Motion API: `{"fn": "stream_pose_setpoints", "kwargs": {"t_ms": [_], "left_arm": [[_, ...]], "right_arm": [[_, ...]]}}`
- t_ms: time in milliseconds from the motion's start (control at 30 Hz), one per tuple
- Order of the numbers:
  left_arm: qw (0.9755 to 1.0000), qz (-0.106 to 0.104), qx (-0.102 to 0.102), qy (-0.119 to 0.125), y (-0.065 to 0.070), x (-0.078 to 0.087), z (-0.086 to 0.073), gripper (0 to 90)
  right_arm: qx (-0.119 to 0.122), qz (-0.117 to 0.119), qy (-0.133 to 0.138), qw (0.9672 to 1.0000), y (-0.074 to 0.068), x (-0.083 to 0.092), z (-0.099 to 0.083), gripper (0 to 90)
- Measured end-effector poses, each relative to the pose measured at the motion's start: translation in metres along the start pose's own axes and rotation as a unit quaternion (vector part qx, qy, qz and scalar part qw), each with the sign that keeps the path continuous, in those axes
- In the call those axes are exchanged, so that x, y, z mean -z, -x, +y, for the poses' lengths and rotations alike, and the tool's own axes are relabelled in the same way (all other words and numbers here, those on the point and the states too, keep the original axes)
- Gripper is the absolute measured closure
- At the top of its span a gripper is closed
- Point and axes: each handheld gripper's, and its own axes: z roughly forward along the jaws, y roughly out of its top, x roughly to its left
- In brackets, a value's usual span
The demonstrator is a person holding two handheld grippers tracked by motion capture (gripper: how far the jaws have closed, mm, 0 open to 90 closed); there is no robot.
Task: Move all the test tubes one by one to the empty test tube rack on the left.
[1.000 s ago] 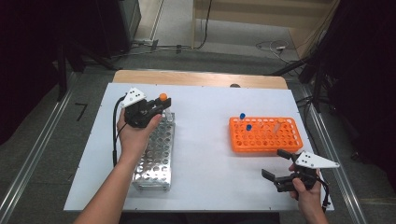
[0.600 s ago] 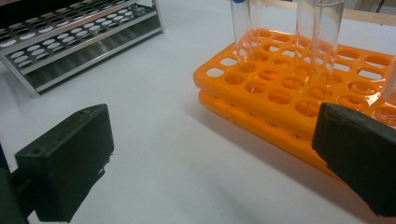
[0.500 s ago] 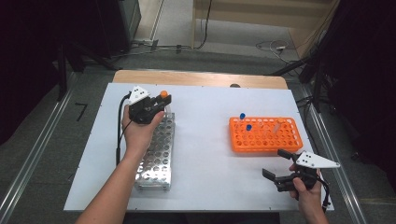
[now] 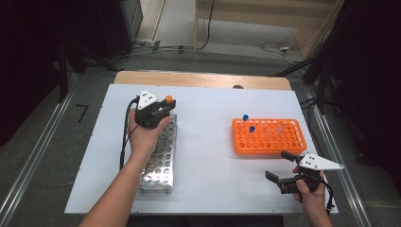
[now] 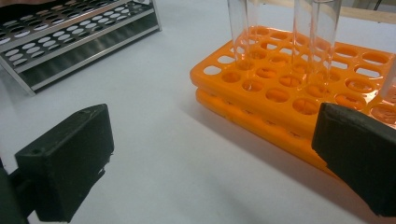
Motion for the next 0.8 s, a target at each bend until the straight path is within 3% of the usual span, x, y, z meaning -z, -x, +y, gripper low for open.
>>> {"fn": "stream_pose_setpoints", "kwargs": {"t_ms": [100, 467, 667, 800], "left_arm": [[0.9998, 0.008, 0.012, -0.009, -0.0005, -0.0020, -0.0010, 74.5], [0.9990, 0.015, 0.019, -0.038, -0.0010, -0.0018, -0.0030, 72.9], [0.9981, 0.015, 0.027, -0.052, -0.0035, 0.0007, -0.0026, 65.3], [0.9976, 0.008, 0.041, -0.056, -0.0039, 0.0037, -0.0012, 47.9]], "right_arm": [[0.001, 0.001, -0.002, 1.0000, 0.0000, -0.0004, -0.0002, 0.0], [0.000, 0.002, -0.001, 1.0000, 0.0016, -0.0004, -0.0006, 0.0], [-0.001, 0.004, -0.004, 1.0000, 0.0011, -0.0016, -0.0007, 0.0], [0.001, 0.003, -0.003, 1.0000, 0.0010, -0.0019, -0.0005, 0.0]]}}
